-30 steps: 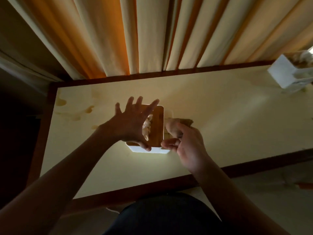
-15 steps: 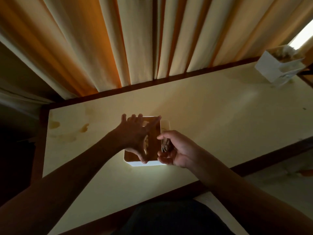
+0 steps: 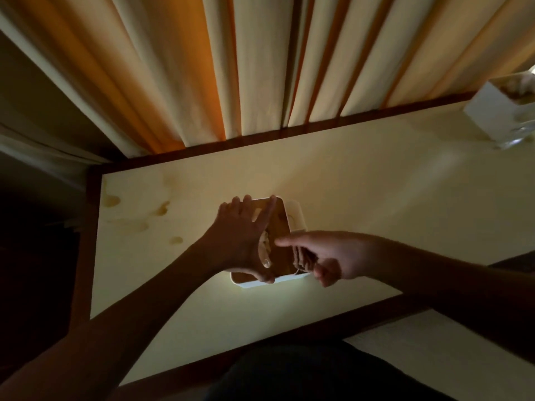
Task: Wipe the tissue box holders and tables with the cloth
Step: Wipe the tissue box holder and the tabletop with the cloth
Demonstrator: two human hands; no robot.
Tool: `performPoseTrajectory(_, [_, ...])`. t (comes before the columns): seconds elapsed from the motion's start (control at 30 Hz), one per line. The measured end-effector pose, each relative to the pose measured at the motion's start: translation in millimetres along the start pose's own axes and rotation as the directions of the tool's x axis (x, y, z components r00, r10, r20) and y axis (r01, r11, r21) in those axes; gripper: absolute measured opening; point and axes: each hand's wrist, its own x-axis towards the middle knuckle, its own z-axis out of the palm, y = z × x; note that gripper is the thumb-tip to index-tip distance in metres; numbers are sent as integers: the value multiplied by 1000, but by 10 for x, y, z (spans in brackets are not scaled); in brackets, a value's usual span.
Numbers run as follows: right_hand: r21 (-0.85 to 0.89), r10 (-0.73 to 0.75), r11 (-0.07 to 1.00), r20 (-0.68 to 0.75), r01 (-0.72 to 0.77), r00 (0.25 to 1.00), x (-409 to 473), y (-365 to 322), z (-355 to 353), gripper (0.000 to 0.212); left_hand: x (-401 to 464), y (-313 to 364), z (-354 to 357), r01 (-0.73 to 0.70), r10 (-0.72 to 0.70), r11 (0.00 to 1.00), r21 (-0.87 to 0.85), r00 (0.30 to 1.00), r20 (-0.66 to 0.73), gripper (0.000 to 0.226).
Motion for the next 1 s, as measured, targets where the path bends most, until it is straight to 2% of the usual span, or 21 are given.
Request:
performPoseTrajectory(0.07, [81,-52,996,42,49,998,-10,-106,-94,70,-7,-29,53,-8,7,1000,-28,999,-39,150])
performPoseTrajectory(0.13, [131,-86,988,6,85,996,39,-170,-64,68,-4,-48,98,-10,8,999,-31,997,-82,149])
performPoseTrajectory(0.23, [67,-26,997,-25,27,999,148,-86,57,73,-3,-51,132,0,-2,1000,-24,996,-86,150])
performPoseTrajectory(0.33, [50,-19,999,36,17,999,107,-135,-16,79,-3,-48,136,6,-10,999,-43,996,-89,150])
performPoseTrajectory(0.47, [59,-69,996,-36,71,997,75,-284,-57,64,-5,-31,148,16,-24,998,-68,992,-120,148])
performPoseTrajectory(0.63, [15,49,999,-80,-47,996,209,-1,113,70,-5,-8,133,39,-44,997,-72,996,-77,148])
performPoseTrajectory(0.7, [61,54,997,-73,-50,996,138,-74,63,69,-20,-11,140,38,-44,997,-65,996,-79,148])
performPoseTrajectory(0.83, [171,-22,984,-101,39,995,78,-207,70,59,-35,-21,148,37,-44,996,-79,995,-88,145])
performPoseTrajectory(0.93, [90,-34,995,-151,48,988,136,-67,221,55,-27,-12,143,41,-47,997,-67,995,-90,146])
performPoseTrajectory(1.0, [-14,-13,1000,-198,10,980,99,-3,218,60,-22,-14,146,43,-50,996,-82,995,-91,147])
